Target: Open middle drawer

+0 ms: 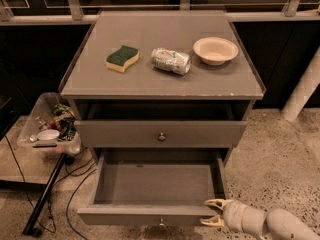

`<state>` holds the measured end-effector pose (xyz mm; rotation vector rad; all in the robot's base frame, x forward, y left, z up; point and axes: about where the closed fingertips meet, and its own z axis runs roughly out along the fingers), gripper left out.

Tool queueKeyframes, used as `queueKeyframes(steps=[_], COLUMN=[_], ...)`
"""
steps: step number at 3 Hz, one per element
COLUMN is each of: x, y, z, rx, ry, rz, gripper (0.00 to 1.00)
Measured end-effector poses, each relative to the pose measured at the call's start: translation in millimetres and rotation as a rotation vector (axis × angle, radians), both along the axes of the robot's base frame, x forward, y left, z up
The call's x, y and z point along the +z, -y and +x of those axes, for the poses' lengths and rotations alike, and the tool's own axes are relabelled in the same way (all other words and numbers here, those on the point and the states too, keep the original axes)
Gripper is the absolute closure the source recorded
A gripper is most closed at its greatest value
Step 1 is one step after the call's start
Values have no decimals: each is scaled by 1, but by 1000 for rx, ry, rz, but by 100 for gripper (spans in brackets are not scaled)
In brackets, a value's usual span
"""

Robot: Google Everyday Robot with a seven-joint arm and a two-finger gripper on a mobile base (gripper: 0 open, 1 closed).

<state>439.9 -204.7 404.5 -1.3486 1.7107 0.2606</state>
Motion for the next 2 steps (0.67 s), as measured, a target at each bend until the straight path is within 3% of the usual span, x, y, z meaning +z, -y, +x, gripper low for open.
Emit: queueKeyframes(steps=[2], x=[0], y=[0], z=[0], rx=[0], ry=[0], rz=[0], gripper=[12])
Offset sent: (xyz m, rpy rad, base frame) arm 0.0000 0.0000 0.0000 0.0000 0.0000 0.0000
